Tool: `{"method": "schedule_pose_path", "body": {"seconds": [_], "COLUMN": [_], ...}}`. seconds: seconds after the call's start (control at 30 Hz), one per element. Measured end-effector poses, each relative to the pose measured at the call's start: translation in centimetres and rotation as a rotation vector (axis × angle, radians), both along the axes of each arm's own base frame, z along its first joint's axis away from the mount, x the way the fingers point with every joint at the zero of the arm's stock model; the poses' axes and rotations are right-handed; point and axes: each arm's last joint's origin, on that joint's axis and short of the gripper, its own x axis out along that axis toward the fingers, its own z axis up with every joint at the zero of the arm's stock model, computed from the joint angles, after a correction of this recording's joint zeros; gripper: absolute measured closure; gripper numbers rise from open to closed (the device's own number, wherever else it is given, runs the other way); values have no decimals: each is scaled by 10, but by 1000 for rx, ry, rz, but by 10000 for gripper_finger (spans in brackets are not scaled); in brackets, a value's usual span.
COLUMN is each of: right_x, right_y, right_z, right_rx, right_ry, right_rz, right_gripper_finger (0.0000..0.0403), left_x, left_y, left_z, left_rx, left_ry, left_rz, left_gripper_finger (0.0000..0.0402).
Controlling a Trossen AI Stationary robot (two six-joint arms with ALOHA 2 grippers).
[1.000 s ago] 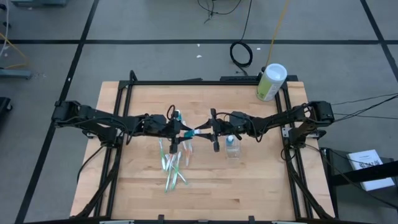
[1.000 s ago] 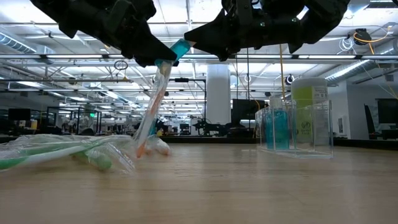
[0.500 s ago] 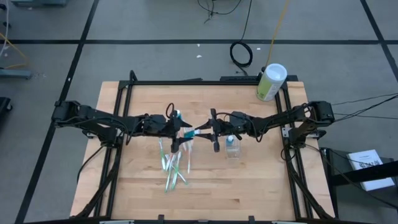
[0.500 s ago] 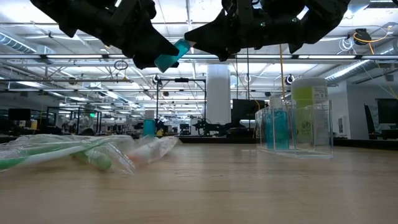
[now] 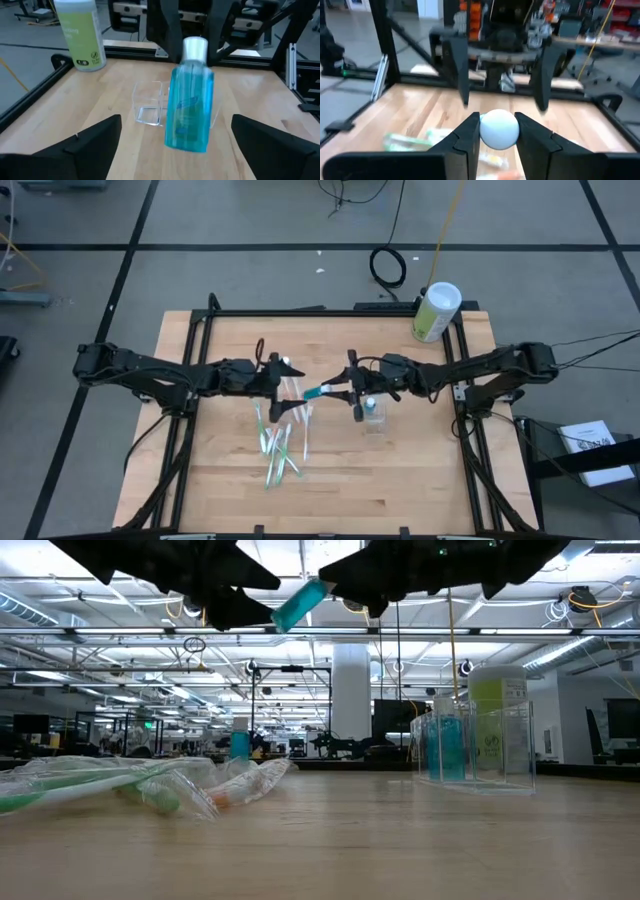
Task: Pick & Place toothbrushing station
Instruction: Put the blue mouthwash into the middle of the transparent organizer
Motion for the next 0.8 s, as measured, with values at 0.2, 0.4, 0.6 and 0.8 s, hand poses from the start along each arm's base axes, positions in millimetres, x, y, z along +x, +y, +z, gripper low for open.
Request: {"method": "schedule_pose_path", "body": {"seconds": [0.2, 0.4, 0.6, 0.8], "right_x": [-27, -65, -93, -102], "right_y": [14, 32, 34, 29], "right_z": [12, 27, 21, 16], "right_rx": [-3, 19, 12, 18], "right_ry": [147, 259, 441, 534], "right_rz": [47, 40, -138, -228], "right_gripper_finger": [307, 307, 307, 307], "left_x": [0, 1, 1, 1], "left_y": [0, 1, 2, 2], "left_z": [0, -4, -4, -4], "left_rx": [1, 13, 21, 21], "left_ry": [-1, 26, 26, 25], "left_rz": [0, 32, 59, 61], "left_gripper_finger": [20, 24, 19, 28]}}
